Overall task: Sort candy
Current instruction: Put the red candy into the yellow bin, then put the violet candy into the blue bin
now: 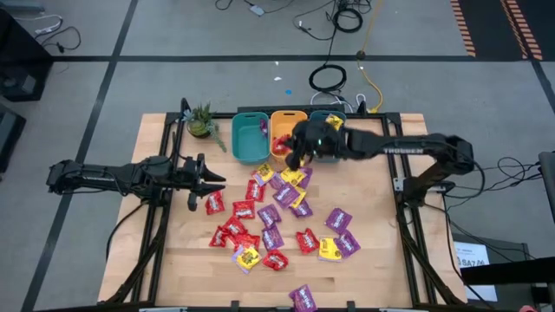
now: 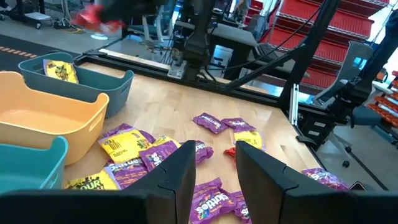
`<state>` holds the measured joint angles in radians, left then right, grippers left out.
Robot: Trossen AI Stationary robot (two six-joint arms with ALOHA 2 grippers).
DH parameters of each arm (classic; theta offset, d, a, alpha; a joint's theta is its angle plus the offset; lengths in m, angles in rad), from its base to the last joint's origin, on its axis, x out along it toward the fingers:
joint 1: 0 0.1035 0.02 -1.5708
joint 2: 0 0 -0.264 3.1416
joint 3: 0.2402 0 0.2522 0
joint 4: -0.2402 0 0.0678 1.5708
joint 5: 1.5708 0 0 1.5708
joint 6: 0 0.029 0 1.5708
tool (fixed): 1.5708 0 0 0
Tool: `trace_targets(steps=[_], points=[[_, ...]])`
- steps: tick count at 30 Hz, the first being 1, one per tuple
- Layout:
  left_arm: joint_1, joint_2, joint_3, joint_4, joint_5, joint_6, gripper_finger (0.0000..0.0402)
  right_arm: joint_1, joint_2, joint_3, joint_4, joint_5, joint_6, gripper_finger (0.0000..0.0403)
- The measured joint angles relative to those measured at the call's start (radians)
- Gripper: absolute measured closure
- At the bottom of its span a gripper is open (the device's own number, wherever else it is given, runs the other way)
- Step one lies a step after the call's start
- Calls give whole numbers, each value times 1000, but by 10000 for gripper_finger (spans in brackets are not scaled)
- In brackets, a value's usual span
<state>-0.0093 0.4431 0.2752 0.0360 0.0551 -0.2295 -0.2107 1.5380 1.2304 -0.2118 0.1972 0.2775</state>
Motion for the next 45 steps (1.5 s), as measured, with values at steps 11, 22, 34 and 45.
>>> trace_targets(steps=[11,22,34,45], points=[[0,0,0,0,0,0,278,-233,130,109,0,-163,-132,375],[0,0,0,0,0,0,278,-313,248,179,-124,-176,-112,286],[0,0,0,0,0,0,278,-312,195,180,-146,-177,-141,144],[0,0,0,0,0,0,278,-307,160,180,-244,-177,-126,110]])
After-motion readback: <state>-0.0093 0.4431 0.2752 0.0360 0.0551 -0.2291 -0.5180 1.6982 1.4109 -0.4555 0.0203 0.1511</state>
